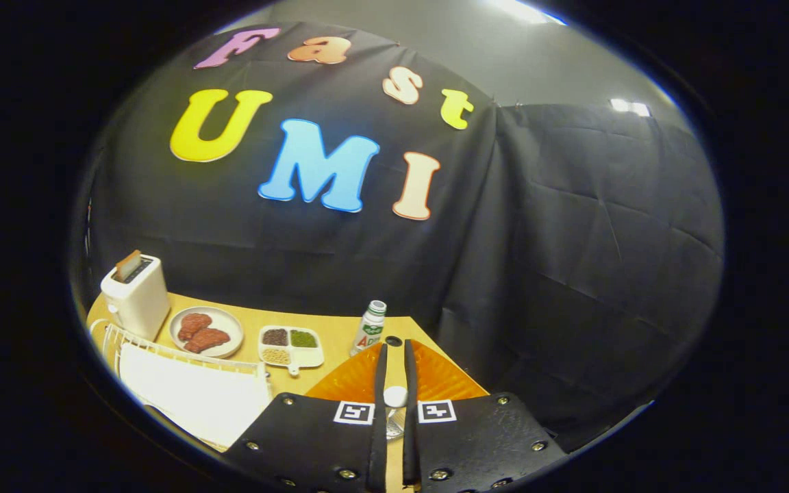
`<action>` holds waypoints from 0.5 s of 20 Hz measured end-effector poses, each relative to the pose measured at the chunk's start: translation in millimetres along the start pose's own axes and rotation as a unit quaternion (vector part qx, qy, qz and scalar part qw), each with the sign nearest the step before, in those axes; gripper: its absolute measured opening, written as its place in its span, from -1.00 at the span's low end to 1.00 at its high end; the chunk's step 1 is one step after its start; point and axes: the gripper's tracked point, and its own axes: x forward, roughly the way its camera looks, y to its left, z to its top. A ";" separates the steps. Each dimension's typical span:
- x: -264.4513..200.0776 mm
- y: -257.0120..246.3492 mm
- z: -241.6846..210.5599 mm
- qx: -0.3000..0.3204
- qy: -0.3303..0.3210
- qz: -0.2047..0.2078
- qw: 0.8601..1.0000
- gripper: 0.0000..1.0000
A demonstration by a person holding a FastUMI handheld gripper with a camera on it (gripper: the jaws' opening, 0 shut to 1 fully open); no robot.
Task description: Take the plate from the dish rack, then take the spoon from the basket and place it into the plate.
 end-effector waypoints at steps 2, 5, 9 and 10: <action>-33.9 37.0 1.4 -0.012 -0.007 0.040 0.999 -0.82; -84.4 95.8 -3.0 -0.016 -0.013 0.109 0.994 -0.82; -142.7 161.0 -11.2 -0.020 -0.020 0.182 0.983 -0.82; -154.9 174.7 -14.3 -0.024 -0.021 0.195 0.980 -0.82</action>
